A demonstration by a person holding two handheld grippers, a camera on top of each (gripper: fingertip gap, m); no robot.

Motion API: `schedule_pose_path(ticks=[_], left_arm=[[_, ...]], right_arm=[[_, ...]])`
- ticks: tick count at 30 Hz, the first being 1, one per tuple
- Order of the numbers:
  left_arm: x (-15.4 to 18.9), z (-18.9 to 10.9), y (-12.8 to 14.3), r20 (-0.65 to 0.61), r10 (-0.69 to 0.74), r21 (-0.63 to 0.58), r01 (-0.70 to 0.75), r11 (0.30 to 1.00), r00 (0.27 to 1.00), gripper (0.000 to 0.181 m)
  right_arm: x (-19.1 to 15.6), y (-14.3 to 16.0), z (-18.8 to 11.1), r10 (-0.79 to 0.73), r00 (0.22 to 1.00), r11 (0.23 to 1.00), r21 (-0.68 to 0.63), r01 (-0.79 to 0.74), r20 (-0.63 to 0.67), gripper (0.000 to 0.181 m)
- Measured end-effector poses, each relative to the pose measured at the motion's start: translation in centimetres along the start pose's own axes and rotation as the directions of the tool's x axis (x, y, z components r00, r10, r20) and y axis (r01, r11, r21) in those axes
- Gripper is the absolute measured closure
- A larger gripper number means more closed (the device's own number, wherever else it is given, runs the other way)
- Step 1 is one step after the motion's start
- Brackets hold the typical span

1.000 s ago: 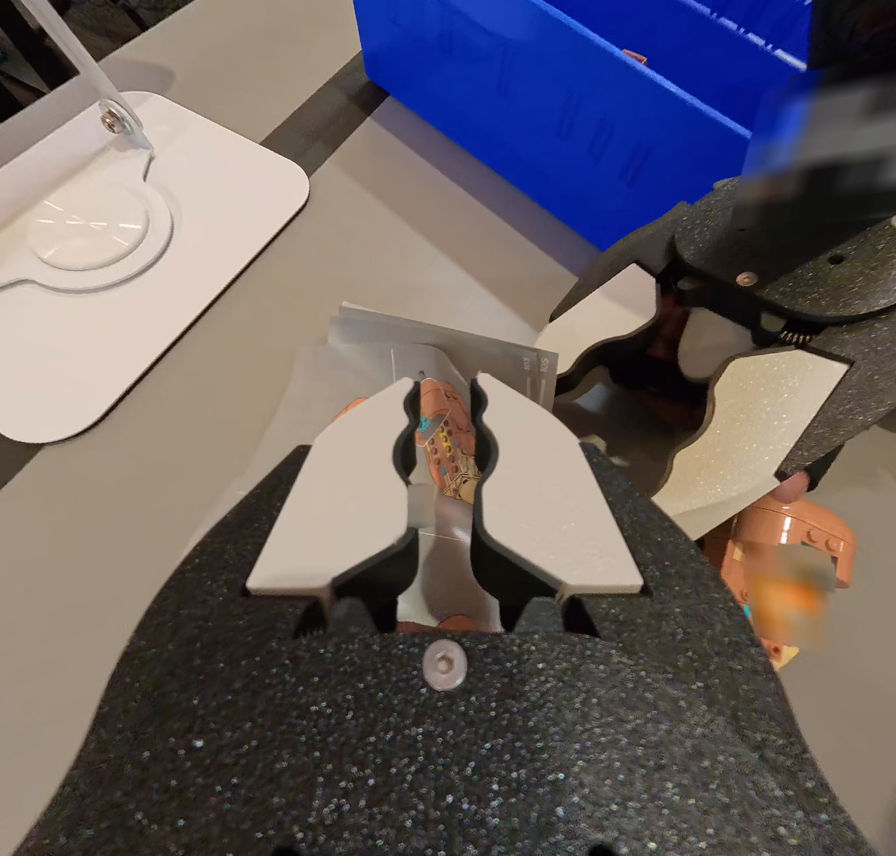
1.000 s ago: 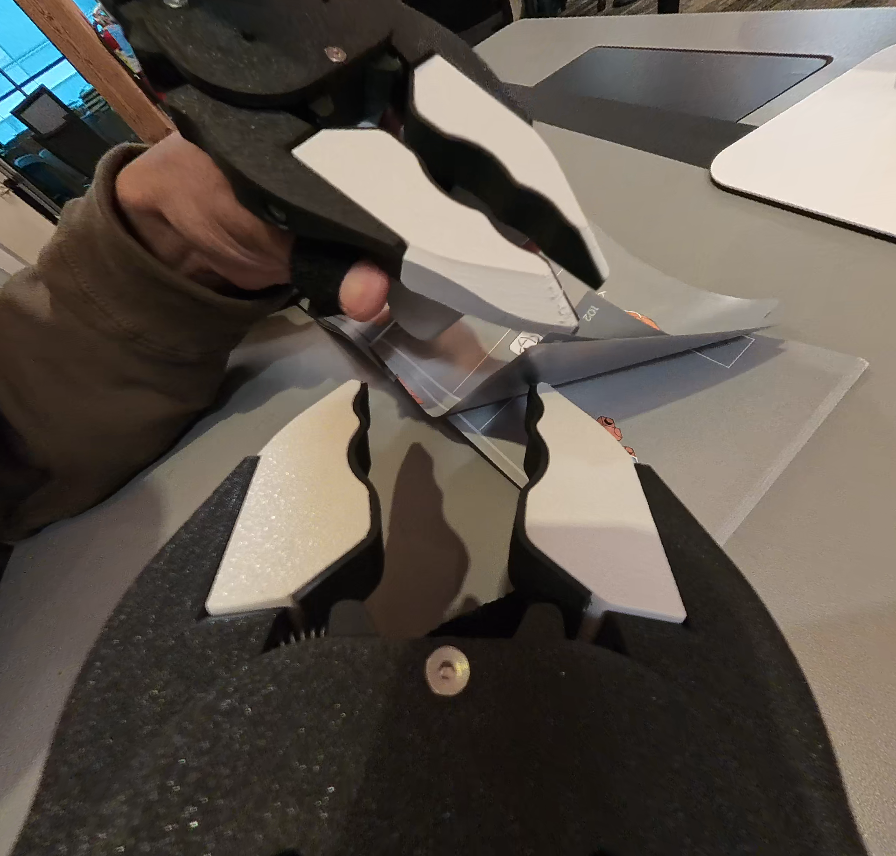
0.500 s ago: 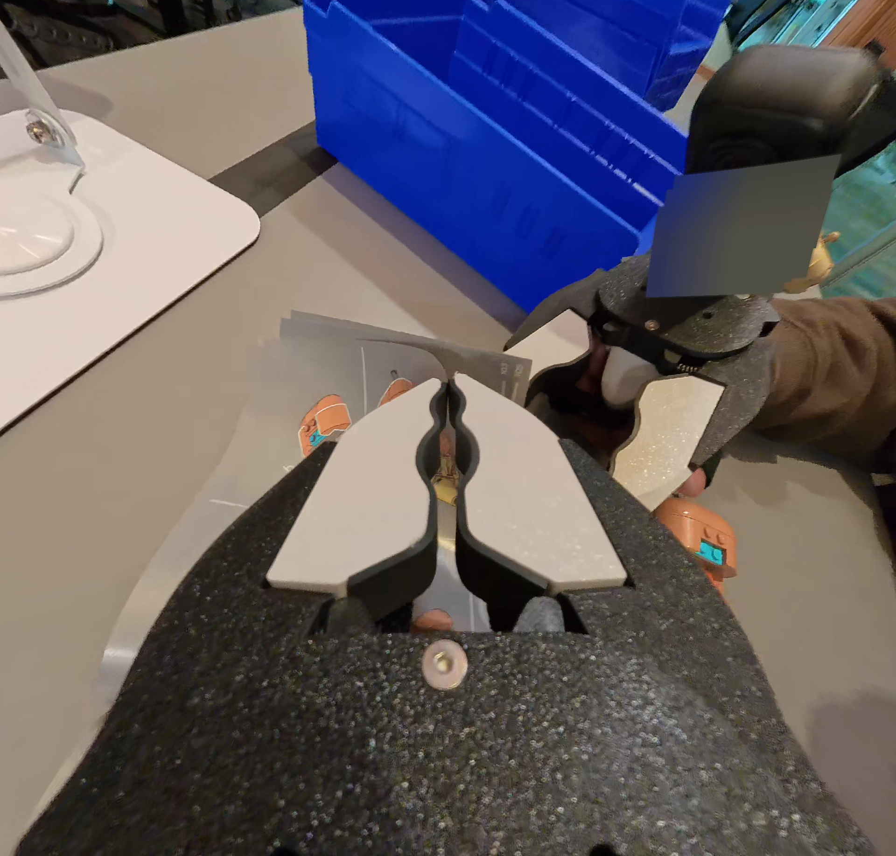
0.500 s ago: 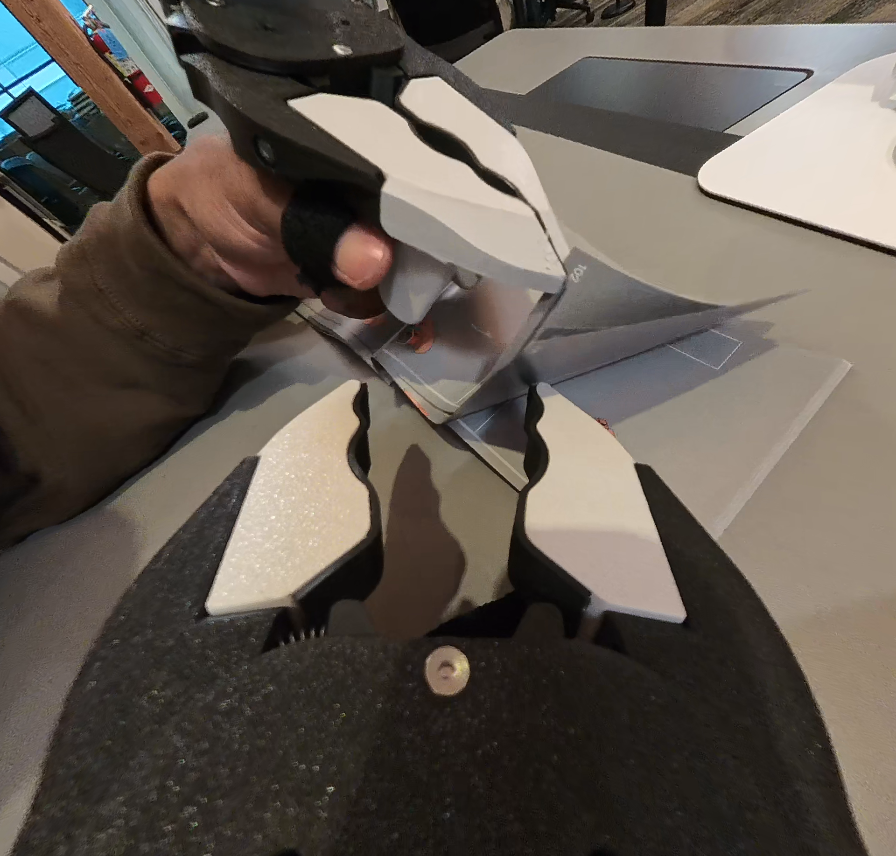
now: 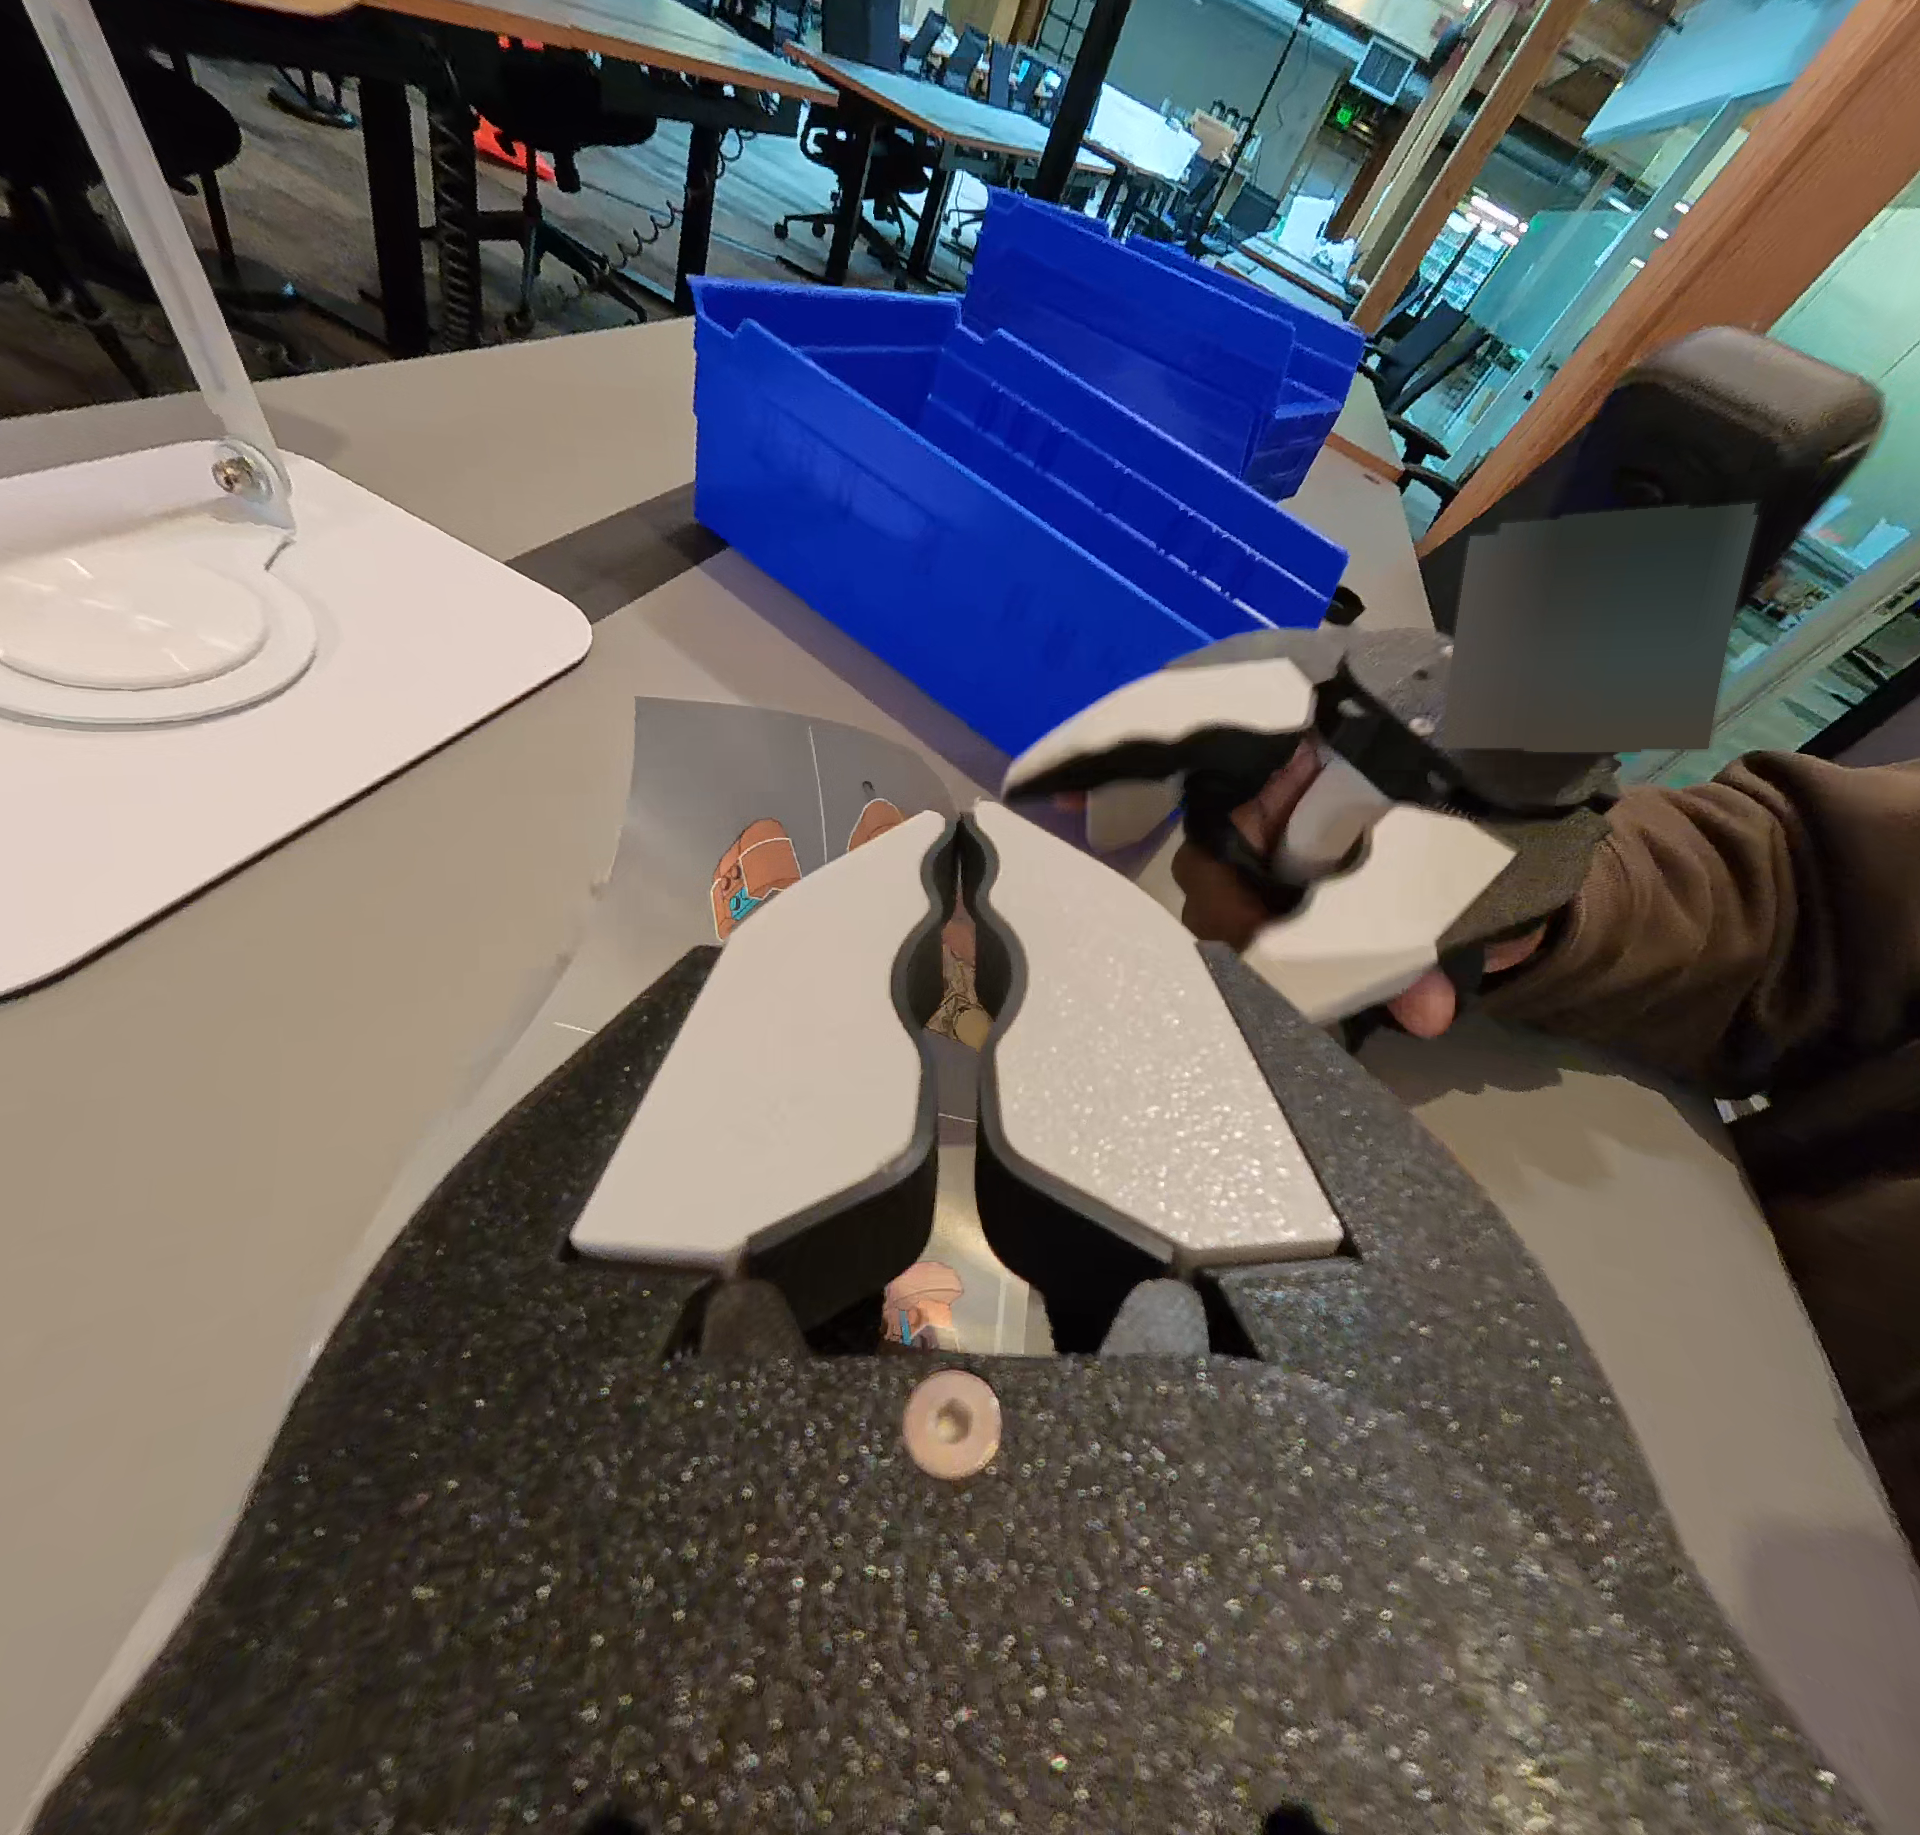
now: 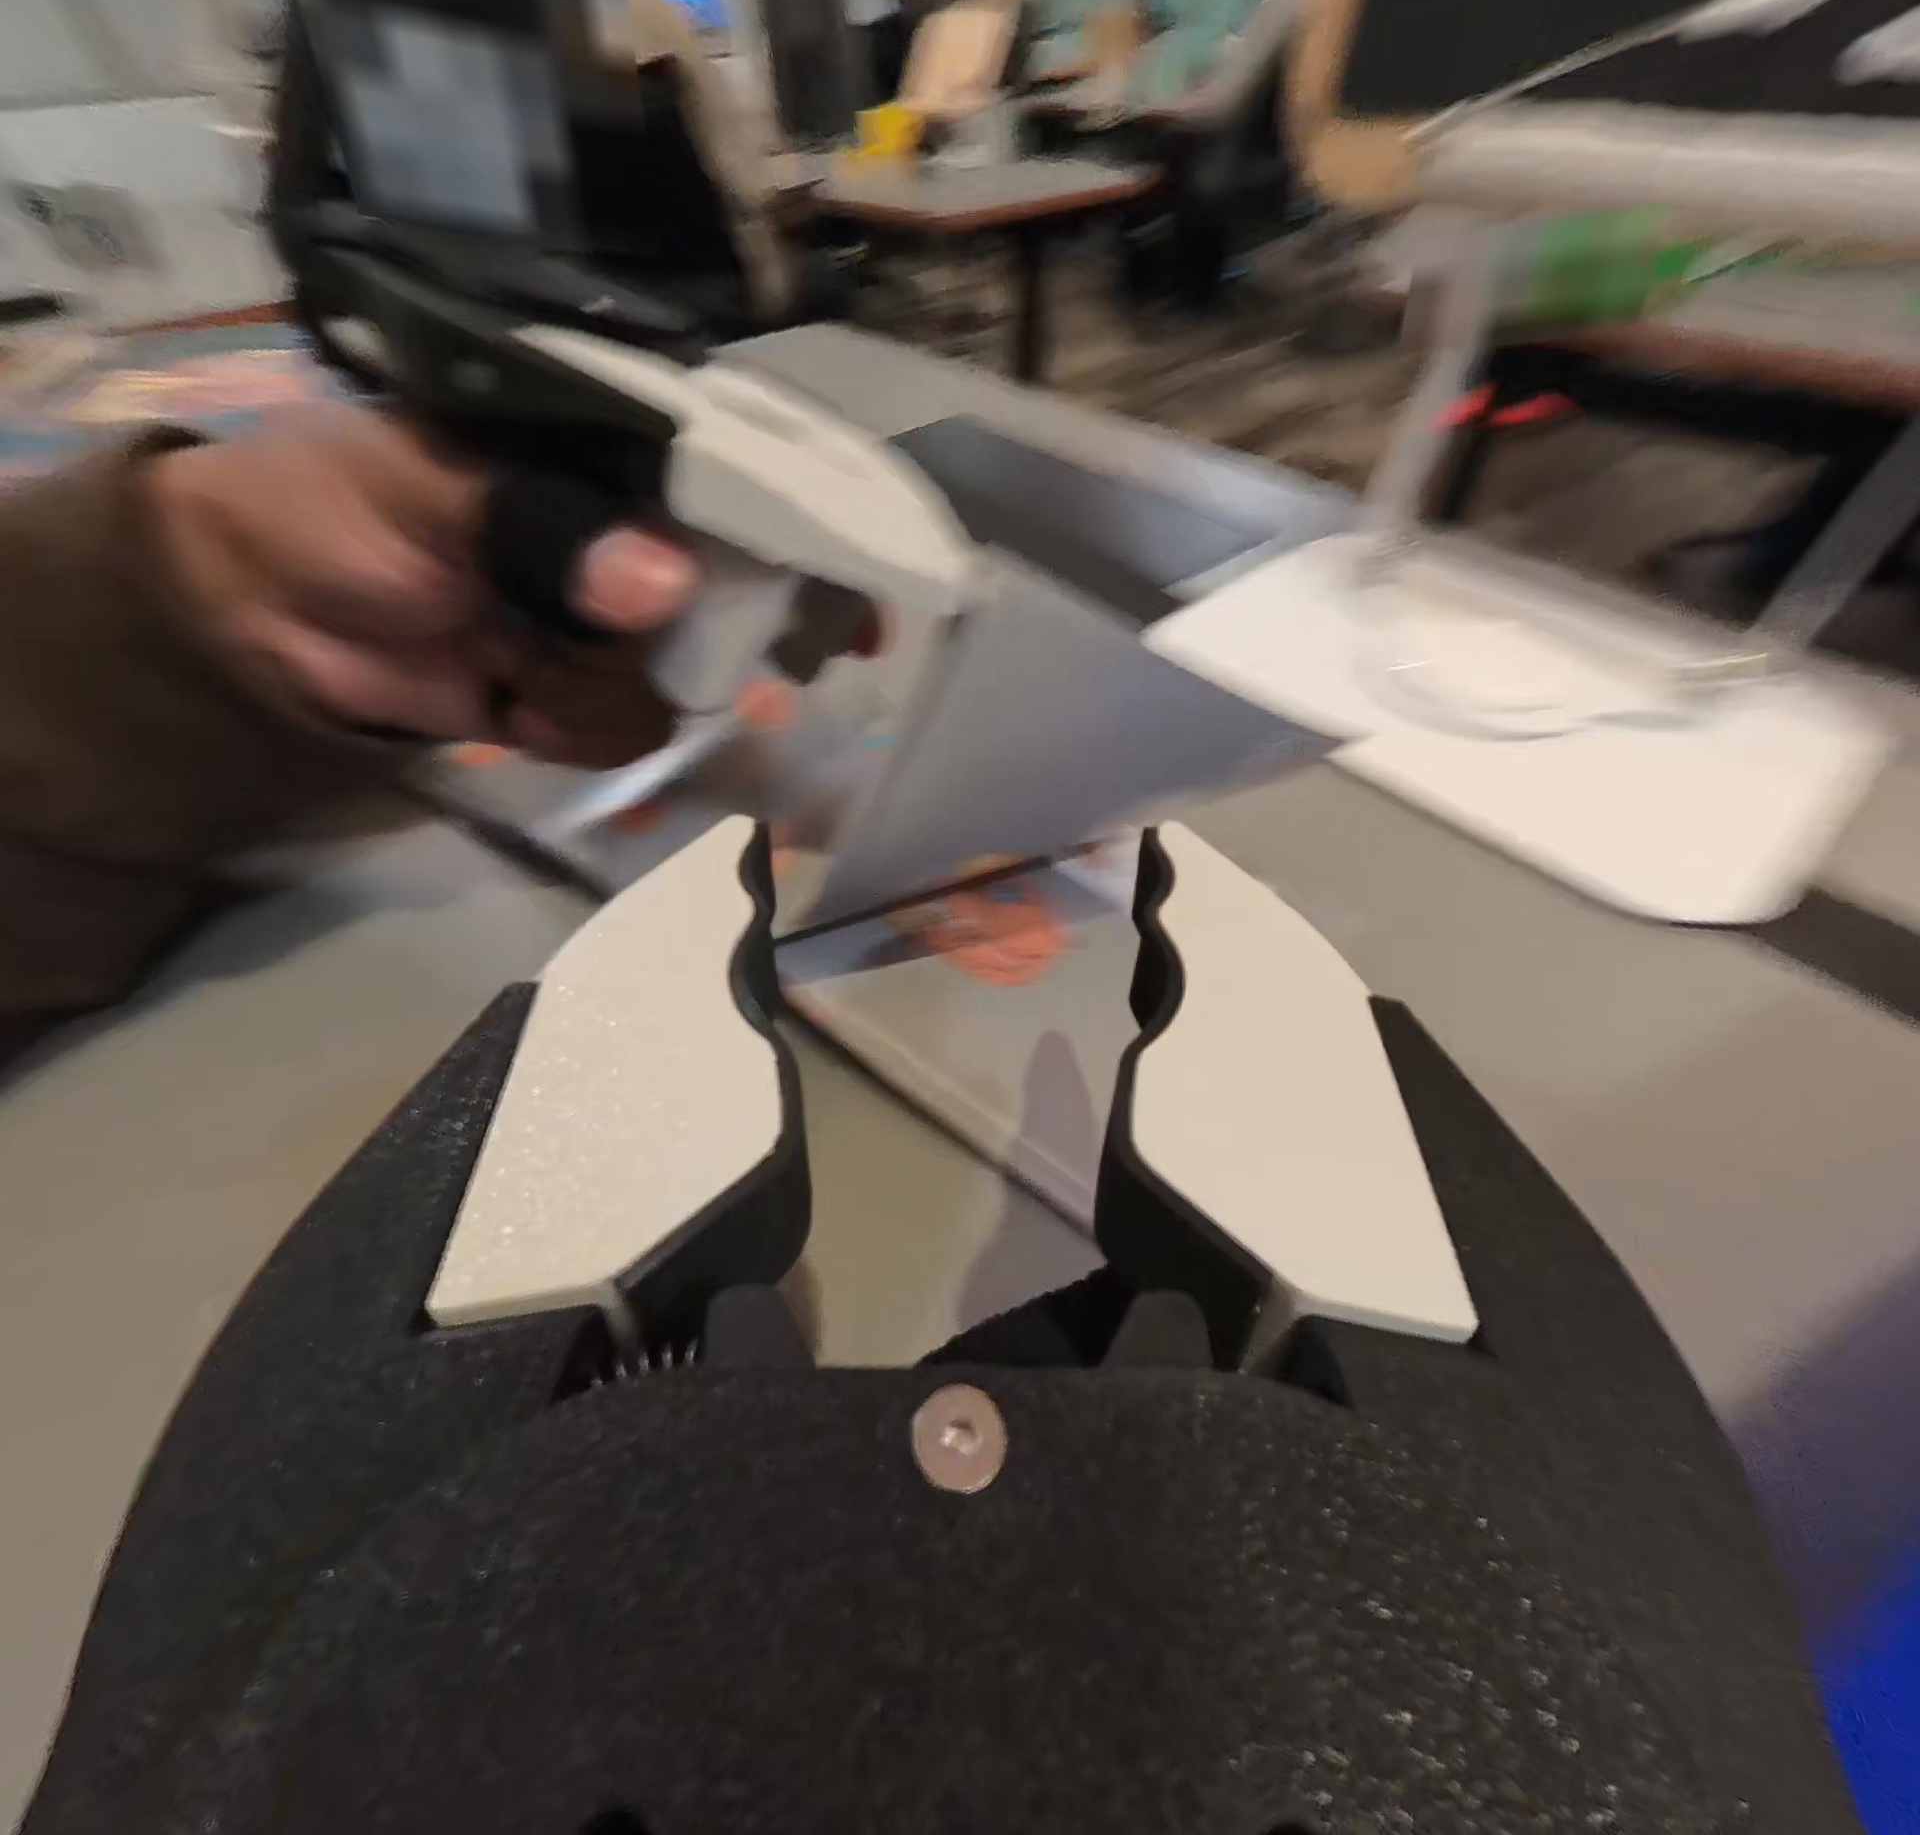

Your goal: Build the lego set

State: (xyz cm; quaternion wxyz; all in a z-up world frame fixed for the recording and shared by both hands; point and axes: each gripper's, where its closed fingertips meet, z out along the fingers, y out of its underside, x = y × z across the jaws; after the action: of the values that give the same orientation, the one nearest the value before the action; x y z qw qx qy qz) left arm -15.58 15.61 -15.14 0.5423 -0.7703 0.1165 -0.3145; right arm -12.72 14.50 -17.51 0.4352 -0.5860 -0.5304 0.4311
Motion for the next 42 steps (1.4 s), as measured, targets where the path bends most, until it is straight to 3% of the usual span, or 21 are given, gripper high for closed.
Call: schedule_pose_path(ticks=[2,6,14,18,22,30,37,42], left_arm=[[0.3,-0.2,-0.3,0.005,0.01,0.015,-0.01,1.0,1.0,0.181],[0.9,-0.5,-1.0,0.02,0.029,0.037,-0.029,0.999,0.999,0.181],[2.5,-0.4,-1.6,0.02,0.05,0.021,-0.051,0.998,0.999,0.18],[2.7,-0.7,-1.8,0.029,0.046,0.002,-0.046,0.999,0.998,0.164],[3.1,-2.6,-3.9,0.028,0.055,0.076,-0.057,0.996,0.998,0.153],[2.7,-5.7,-6.2,0.046,0.062,0.139,-0.068,0.988,0.997,0.153],[1.7,-6.7,-5.7,0.105,0.076,0.077,-0.084,0.993,0.992,0.149],[0.5,-10.3,-3.4,0.297,0.15,-0.095,-0.127,0.987,0.943,0.142]], right_arm=[[-1.6,1.3,1.1,0.069,0.993,0.994,-0.09,-0.06,0.1,0.113],[-2.1,2.2,2.9,0.14,0.98,0.977,-0.183,-0.113,0.14,0.107],[-3.4,0.4,4.5,0.342,0.89,0.937,-0.174,-0.301,0.3,0.105],[-3.3,0.5,4.7,0.427,0.837,0.904,-0.181,-0.387,0.342,0.107],[-3.2,0.6,4.3,0.423,0.83,0.906,-0.165,-0.39,0.363,0.106],[-3.7,-0.1,3.5,0.358,0.848,0.932,-0.093,-0.351,0.391,0.11],[-4.8,-0.7,3.5,0.27,0.877,0.962,-0.072,-0.264,0.398,0.11],[-5.8,-1.9,3.7,0.213,0.885,0.977,-0.067,-0.203,0.414,0.11]])
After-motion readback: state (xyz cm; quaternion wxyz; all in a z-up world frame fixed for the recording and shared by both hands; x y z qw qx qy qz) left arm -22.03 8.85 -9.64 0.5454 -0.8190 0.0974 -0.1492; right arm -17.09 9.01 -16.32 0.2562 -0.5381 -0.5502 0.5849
